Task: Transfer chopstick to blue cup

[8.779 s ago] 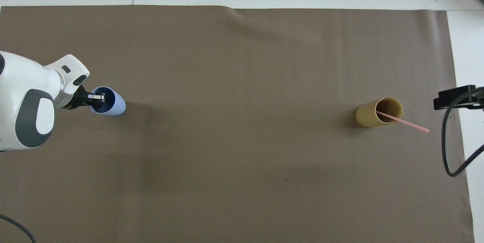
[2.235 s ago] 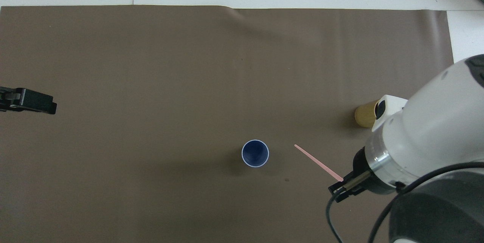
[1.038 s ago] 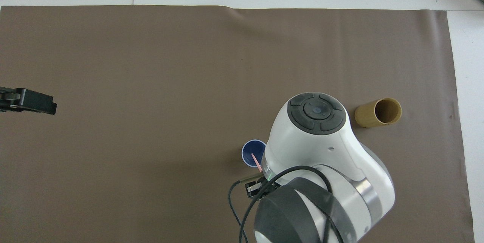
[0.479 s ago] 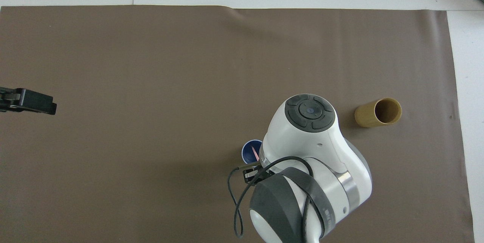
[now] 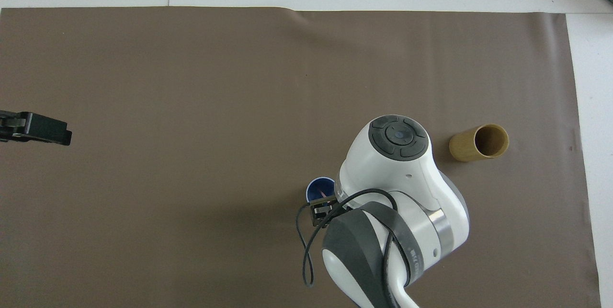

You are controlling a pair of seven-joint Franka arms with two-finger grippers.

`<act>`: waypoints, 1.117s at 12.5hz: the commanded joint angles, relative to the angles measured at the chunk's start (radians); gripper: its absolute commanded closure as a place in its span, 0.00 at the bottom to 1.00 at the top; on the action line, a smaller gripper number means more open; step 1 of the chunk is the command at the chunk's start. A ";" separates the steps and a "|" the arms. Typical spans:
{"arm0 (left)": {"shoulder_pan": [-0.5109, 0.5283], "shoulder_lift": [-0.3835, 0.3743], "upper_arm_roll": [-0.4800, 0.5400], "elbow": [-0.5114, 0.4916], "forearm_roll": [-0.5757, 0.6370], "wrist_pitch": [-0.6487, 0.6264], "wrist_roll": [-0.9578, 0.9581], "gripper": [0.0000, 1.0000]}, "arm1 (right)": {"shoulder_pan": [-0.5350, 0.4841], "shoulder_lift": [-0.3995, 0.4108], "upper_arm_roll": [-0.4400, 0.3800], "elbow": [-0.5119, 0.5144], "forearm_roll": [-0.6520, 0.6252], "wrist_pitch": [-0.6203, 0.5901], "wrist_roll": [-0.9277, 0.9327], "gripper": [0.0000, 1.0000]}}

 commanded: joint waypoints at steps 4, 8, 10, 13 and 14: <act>0.015 -0.006 -0.009 0.004 0.002 0.006 0.017 0.00 | -0.149 -0.023 -0.002 0.135 -0.194 -0.005 -0.014 0.00; 0.013 0.009 -0.009 0.013 -0.001 0.032 0.020 0.00 | -0.291 -0.038 -0.002 0.233 -0.230 -0.017 -0.031 0.00; 0.015 0.011 -0.009 0.015 -0.001 0.034 0.056 0.00 | -0.363 -0.078 -0.003 0.243 -0.231 -0.029 -0.033 0.00; 0.010 0.006 -0.009 0.015 -0.001 0.037 0.081 0.00 | -0.439 -0.109 -0.006 0.241 -0.291 -0.179 -0.096 0.00; 0.012 0.001 -0.009 0.010 -0.003 0.034 0.083 0.00 | -0.477 -0.127 -0.006 0.235 -0.302 -0.212 -0.112 0.00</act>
